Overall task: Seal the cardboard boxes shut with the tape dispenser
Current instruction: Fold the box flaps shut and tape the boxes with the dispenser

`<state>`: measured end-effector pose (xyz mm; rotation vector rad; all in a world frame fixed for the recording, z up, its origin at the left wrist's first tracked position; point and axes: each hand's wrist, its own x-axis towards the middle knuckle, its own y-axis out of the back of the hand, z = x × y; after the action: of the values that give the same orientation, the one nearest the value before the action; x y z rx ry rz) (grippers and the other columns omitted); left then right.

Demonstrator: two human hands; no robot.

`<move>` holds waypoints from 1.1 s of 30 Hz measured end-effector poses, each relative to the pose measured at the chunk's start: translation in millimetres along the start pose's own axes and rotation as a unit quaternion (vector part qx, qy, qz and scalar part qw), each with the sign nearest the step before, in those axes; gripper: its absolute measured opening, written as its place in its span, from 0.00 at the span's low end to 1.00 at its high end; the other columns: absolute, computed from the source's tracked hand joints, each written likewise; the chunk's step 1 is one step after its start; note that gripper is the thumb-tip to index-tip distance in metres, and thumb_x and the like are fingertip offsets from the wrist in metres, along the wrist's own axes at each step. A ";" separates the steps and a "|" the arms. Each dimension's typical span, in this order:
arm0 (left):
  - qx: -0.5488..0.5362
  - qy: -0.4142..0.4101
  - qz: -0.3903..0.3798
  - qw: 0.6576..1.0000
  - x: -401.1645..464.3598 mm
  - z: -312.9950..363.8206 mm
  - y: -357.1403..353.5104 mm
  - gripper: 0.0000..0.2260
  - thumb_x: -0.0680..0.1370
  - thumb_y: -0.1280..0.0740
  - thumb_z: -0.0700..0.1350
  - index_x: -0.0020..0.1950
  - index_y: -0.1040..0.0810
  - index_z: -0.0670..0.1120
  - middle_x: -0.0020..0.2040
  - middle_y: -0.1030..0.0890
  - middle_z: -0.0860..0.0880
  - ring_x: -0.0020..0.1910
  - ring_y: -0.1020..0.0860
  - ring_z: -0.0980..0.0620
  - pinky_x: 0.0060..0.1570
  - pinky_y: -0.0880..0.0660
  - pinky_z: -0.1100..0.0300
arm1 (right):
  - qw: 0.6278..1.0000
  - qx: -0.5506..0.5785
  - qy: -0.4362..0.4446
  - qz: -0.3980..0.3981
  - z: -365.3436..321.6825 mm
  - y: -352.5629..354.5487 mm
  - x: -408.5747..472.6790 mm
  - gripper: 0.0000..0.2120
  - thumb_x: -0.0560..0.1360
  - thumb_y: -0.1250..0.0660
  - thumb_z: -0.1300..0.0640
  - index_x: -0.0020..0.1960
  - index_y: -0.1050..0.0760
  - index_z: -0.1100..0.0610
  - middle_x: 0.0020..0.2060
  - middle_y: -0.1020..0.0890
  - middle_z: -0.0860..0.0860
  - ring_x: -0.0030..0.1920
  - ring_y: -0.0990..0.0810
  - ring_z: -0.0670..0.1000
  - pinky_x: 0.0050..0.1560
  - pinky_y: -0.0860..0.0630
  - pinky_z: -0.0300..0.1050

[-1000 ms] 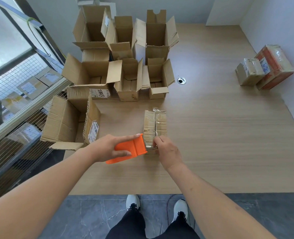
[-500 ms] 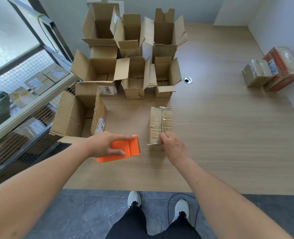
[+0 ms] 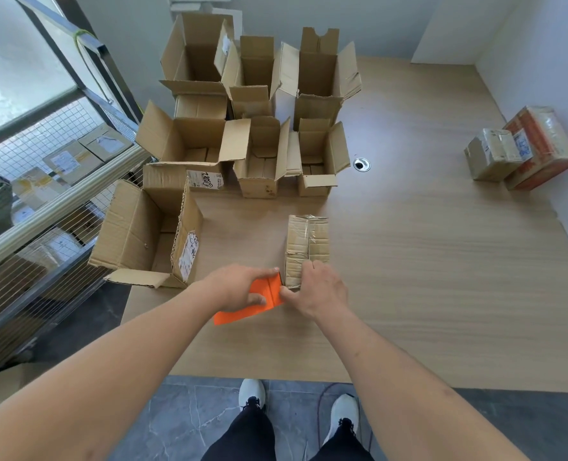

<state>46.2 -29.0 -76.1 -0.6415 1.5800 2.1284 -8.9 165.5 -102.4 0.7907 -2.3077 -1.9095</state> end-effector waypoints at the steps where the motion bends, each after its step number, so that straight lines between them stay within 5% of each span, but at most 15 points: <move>1: -0.006 -0.001 -0.004 1.000 3.7 4.5 1.9 0.32 0.79 0.33 0.60 0.79 0.44 0.67 0.72 0.27 0.48 0.69 0.28 0.44 0.61 0.29 0.53 | 1.000 -0.009 0.001 0.003 -1.4 -1.5 0.4 0.27 0.72 0.35 0.32 0.57 0.28 0.53 0.57 0.22 0.53 0.61 0.26 0.56 0.59 0.28 0.50; 6: -0.055 0.039 -0.024 0.997 9.0 -7.3 -12.8 0.30 0.80 0.31 0.55 0.80 0.38 0.56 0.75 0.29 0.48 0.72 0.30 0.44 0.66 0.32 0.54 | 0.999 -0.032 0.007 0.013 -2.8 -4.7 -0.8 0.24 0.73 0.36 0.33 0.56 0.29 0.52 0.55 0.22 0.53 0.60 0.26 0.57 0.58 0.29 0.51; 12: -0.153 0.045 0.033 0.987 7.9 -21.3 -32.7 0.32 0.78 0.29 0.54 0.79 0.39 0.61 0.72 0.26 0.47 0.68 0.27 0.45 0.65 0.30 0.55 | 0.999 -0.020 -0.010 0.023 -2.8 -6.2 2.3 0.25 0.71 0.35 0.31 0.53 0.28 0.51 0.53 0.21 0.52 0.58 0.25 0.57 0.57 0.28 0.51; 16: -0.157 0.045 0.098 0.982 -2.8 -30.9 -21.5 0.34 0.79 0.31 0.56 0.79 0.47 0.69 0.62 0.20 0.45 0.58 0.22 0.43 0.54 0.26 0.53 | 0.999 -0.038 -0.009 0.010 -1.1 -3.1 4.0 0.26 0.71 0.35 0.30 0.55 0.28 0.50 0.54 0.21 0.52 0.59 0.24 0.56 0.56 0.28 0.50; 19: -0.168 0.027 0.174 0.970 -18.7 -33.7 -12.9 0.40 0.79 0.30 0.56 0.77 0.57 0.74 0.49 0.18 0.45 0.47 0.20 0.43 0.48 0.24 0.51 | 0.998 -0.057 0.019 -0.005 5.7 4.6 5.5 0.24 0.70 0.31 0.34 0.56 0.30 0.50 0.55 0.23 0.52 0.59 0.25 0.56 0.55 0.28 0.50; 22: -0.211 0.009 0.235 0.949 -23.4 -36.8 -7.0 0.41 0.78 0.28 0.54 0.77 0.55 0.74 0.45 0.19 0.47 0.42 0.20 0.44 0.48 0.22 0.48 | 0.994 -0.102 0.024 -0.011 18.7 15.0 12.6 0.25 0.70 0.26 0.46 0.61 0.33 0.51 0.57 0.28 0.54 0.60 0.27 0.58 0.57 0.30 0.51; 25: -0.243 -0.001 0.302 0.922 -22.3 -32.6 -2.2 0.42 0.76 0.26 0.54 0.79 0.50 0.71 0.45 0.18 0.49 0.43 0.20 0.46 0.49 0.23 0.49 | 0.989 -0.149 -0.024 0.002 26.3 25.2 17.1 0.33 0.71 0.30 0.60 0.71 0.41 0.51 0.59 0.30 0.56 0.62 0.30 0.59 0.61 0.33 0.50; 28: -0.279 -0.022 0.371 0.886 -19.7 -28.9 2.2 0.43 0.73 0.22 0.53 0.80 0.44 0.66 0.45 0.15 0.55 0.46 0.18 0.50 0.52 0.23 0.52 | 0.990 -0.137 -0.033 0.000 25.7 26.7 19.2 0.44 0.71 0.27 0.58 0.77 0.51 0.45 0.60 0.33 0.57 0.62 0.32 0.60 0.64 0.34 0.53; 30: -0.284 -0.035 0.395 0.873 -17.0 -29.2 6.4 0.44 0.71 0.21 0.52 0.81 0.41 0.62 0.45 0.14 0.58 0.48 0.18 0.53 0.54 0.23 0.56 | 0.993 -0.113 -0.006 0.016 21.9 23.7 22.0 0.47 0.71 0.25 0.55 0.79 0.52 0.43 0.60 0.35 0.57 0.61 0.33 0.61 0.63 0.32 0.54; 33: -0.276 -0.037 0.396 0.875 -16.5 -34.1 10.8 0.45 0.69 0.19 0.49 0.81 0.39 0.57 0.48 0.15 0.56 0.50 0.19 0.52 0.58 0.26 0.61 | 0.995 -0.088 0.037 0.002 15.7 20.4 25.6 0.45 0.71 0.32 0.68 0.79 0.47 0.42 0.60 0.36 0.57 0.58 0.33 0.61 0.62 0.30 0.53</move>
<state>57.4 -65.6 -66.7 -0.0205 1.2986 3.2220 -43.8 171.6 -94.4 0.8221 -2.0627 -2.0097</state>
